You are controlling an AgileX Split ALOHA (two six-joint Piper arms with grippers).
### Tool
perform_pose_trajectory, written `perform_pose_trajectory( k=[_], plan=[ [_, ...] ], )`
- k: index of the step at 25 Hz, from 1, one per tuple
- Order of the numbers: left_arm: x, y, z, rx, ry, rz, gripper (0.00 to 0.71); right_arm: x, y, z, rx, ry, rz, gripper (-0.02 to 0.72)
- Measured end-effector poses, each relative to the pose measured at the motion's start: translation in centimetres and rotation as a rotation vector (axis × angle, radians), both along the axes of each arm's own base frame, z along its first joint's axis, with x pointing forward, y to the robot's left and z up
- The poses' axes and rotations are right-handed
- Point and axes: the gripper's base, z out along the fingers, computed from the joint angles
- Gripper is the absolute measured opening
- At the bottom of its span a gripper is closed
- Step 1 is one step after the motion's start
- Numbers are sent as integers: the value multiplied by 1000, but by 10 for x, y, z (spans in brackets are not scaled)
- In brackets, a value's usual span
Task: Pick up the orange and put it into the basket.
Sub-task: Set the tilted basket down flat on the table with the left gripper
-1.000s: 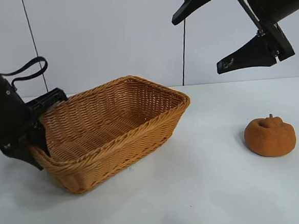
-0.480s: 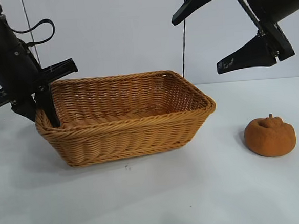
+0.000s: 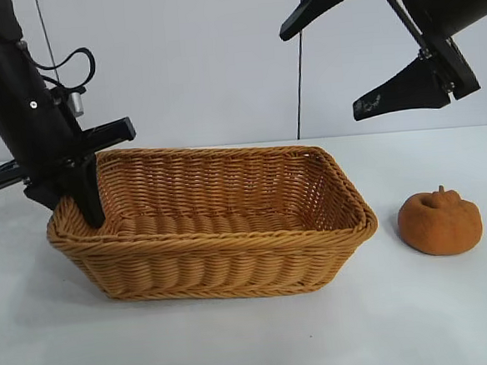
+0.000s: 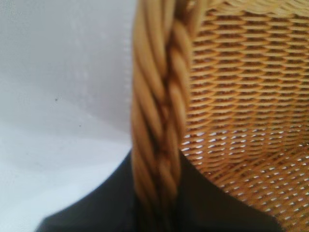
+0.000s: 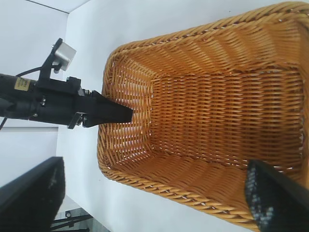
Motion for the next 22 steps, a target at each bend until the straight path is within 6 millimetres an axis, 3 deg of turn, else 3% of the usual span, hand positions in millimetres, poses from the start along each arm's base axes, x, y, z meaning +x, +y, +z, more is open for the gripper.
perform_pose_trajectory(
  k=[6,8,12,14,18,22],
  plan=[
    [2,0,-8,2,3,-2,101,0,0,0,0,0,0,694],
    [2,0,-8,0,4,-1,196,0,0,0,0,0,0,694],
    [1,-1,-8,-6,15,0,517,0,0,0,0,0,0,694],
    [0,-1,-7,-7,24,-4,594,0,0,0,0,0,0,694],
    [-2,0,15,-9,-26,-12,634,0,0,0,0,0,0,694],
    [-8,8,51,50,-133,-55,641,0,0,0,-1,0,1,694]
  ],
)
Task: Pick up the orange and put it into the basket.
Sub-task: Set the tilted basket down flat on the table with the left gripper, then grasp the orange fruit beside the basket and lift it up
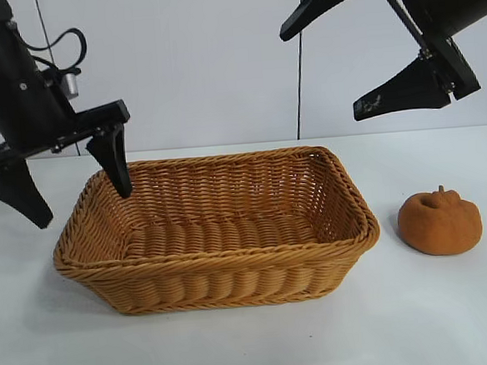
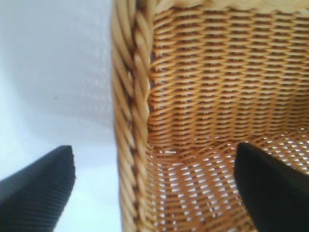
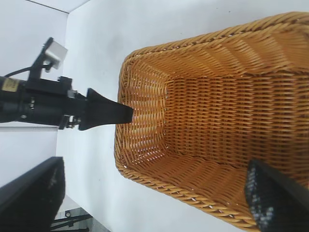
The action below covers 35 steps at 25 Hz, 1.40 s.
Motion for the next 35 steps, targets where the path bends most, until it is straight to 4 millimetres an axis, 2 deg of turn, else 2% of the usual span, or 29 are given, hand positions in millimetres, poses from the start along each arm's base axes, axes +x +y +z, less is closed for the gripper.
perform_pose_trajectory(
  k=[5,9,15,17,19,23,28,32,35],
  plan=[
    [-9,23,38,221,-137,-92,643,0,0,0,0,0,0,694],
    [-13,47,56,345,-171,-86,643,0,0,0,0,0,0,694],
    [-17,100,60,375,-78,40,643,0,0,0,0,0,0,694],
    [-20,111,60,380,-47,50,643,0,0,0,0,0,0,694],
    [-21,114,61,379,-41,53,643,0,0,0,0,0,0,694],
    [-27,108,72,304,-66,58,643,0,0,0,0,0,0,694],
    [-50,101,87,232,-93,45,643,0,0,0,0,0,0,694],
    [-89,100,101,225,-119,47,643,-1,1,0,4,7,9,694],
    [-127,101,111,225,-155,49,643,-1,1,0,4,7,9,694]
  ],
)
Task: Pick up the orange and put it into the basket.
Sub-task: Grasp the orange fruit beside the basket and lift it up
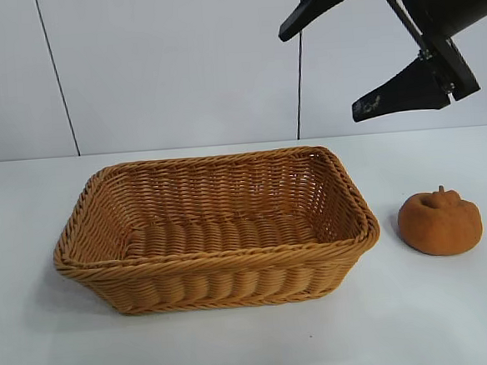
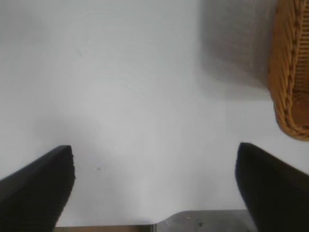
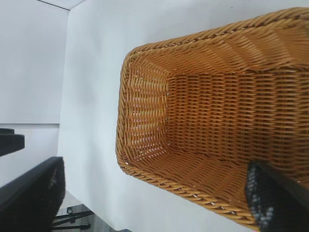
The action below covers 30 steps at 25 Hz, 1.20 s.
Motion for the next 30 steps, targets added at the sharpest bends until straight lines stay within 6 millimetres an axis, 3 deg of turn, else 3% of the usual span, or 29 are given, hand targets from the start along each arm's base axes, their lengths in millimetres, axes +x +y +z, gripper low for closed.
perform_pose_trajectory(
  k=[6,14,22,30],
  plan=[
    [-81,1,-3,2,-57,-2,643,0,0,0,0,-1,-1,694],
    [-164,1,-27,3,-254,1,643,0,0,0,0,-1,-1,694],
    [-212,1,-38,2,-535,6,643,3,0,9,-31,-33,42,694],
    [-241,2,-32,1,-743,7,643,18,-17,43,-321,-108,48,694]
  ],
)
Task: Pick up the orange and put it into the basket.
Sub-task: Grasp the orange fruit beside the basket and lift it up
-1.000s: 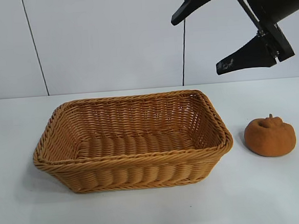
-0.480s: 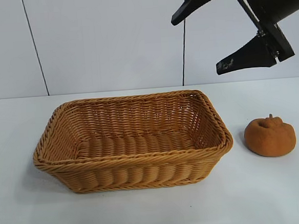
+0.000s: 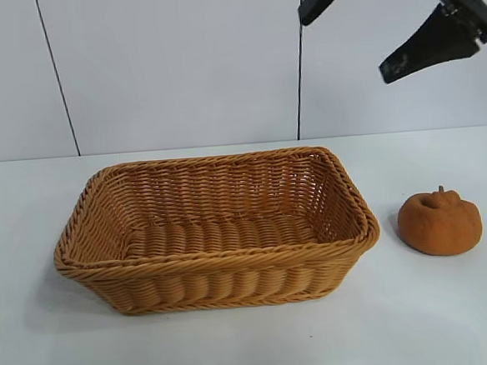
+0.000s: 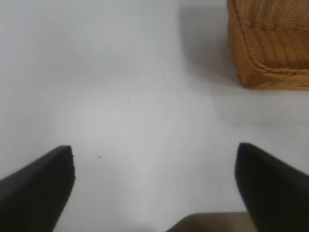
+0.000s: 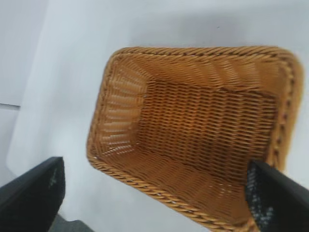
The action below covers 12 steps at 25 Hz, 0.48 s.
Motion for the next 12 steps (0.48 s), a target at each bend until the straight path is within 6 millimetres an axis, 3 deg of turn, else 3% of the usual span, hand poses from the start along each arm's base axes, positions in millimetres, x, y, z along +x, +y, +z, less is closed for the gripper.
perform_pose_trajectory(
  k=[5,12],
  plan=[
    [-19,0,0,0,-119,0,643,4,-19,2,-148,8,-74,694],
    [-19,0,0,-1,-124,0,643,13,-66,-6,-193,59,-201,694]
  ],
)
